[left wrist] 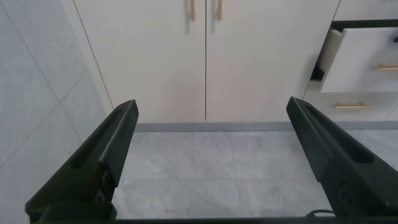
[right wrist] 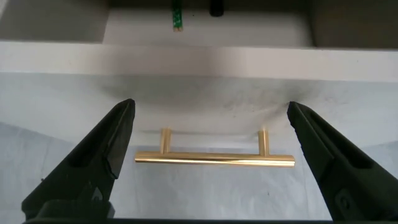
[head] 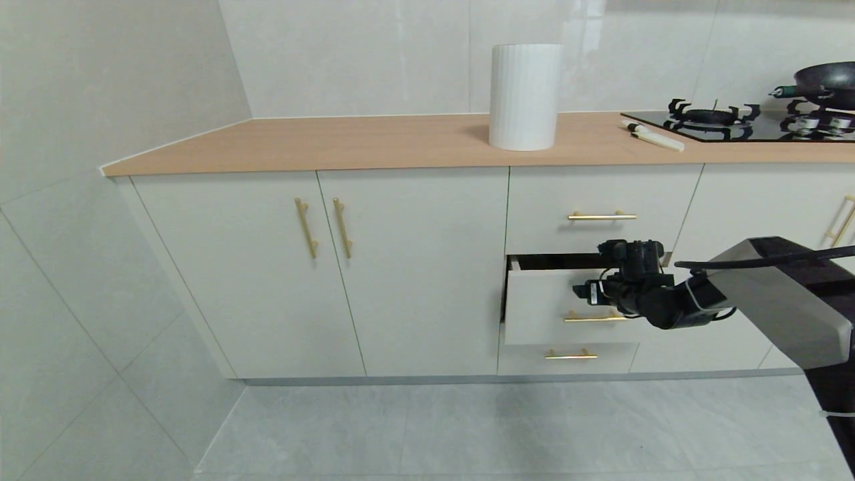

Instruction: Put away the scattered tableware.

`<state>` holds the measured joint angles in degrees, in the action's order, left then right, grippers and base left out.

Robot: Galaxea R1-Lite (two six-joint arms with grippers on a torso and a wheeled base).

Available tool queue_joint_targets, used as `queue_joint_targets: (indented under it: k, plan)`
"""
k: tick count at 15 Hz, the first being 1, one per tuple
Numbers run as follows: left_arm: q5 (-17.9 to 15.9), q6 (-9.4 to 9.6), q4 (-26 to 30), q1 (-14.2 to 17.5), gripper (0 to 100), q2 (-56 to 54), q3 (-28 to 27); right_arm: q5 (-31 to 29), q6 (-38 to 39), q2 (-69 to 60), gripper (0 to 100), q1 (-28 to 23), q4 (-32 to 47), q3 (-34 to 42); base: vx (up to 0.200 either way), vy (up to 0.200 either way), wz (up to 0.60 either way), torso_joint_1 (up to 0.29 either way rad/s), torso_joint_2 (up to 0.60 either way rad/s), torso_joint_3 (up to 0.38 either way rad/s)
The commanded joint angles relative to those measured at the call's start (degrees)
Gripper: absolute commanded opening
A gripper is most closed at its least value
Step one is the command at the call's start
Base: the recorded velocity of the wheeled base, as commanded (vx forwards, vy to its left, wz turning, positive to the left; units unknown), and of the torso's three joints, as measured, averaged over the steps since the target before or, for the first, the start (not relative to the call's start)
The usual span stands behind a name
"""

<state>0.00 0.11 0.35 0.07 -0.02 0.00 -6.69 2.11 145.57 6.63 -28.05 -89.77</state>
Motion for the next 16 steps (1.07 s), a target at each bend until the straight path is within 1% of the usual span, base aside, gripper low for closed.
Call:
queue_joint_targets:
  k: [1, 4, 6, 8, 10, 16]
  plan:
    - [0.00, -0.02, -0.09, 0.01, 100, 0.02, 0.00, -2.01, 0.26, 5.96, 100, -0.22, -0.51, -6.64, 0.000, 0.000, 0.00, 0.000, 0.00, 0.000]
    - [0.00, -0.02, 0.00, 0.01, 100, 0.02, 0.00, -5.44, 1.49, 10.44, 100, -0.39, -3.68, -12.97, 0.000, 0.000, 0.00, 0.000, 0.00, 0.000]
    - [0.00, -0.02, 0.00, 0.01, 100, 0.02, 0.00, -5.70, 1.93, 11.84, 100, -0.57, -3.68, -15.35, 0.000, 0.000, 0.00, 0.000, 0.00, 0.000]
    - [0.00, 0.07, 0.00, 0.01, 100, 0.02, 0.00, -7.46, 2.11, 13.95, 100, -1.01, -3.68, -18.42, 0.000, 0.000, 0.00, 0.000, 0.00, 0.000]
    - [0.00, -0.02, 0.00, 0.01, 100, 0.02, 0.00, -10.53, 2.90, 16.77, 100, -1.36, -3.68, -24.31, 0.000, 0.000, 0.00, 0.000, 0.00, 0.000]
    - [0.00, -0.02, -0.09, 0.01, 100, 0.02, 0.00, -11.50, 4.39, 16.15, 100, -1.45, -3.59, -24.66, 0.000, 0.000, 0.00, 0.000, 0.00, 0.000]
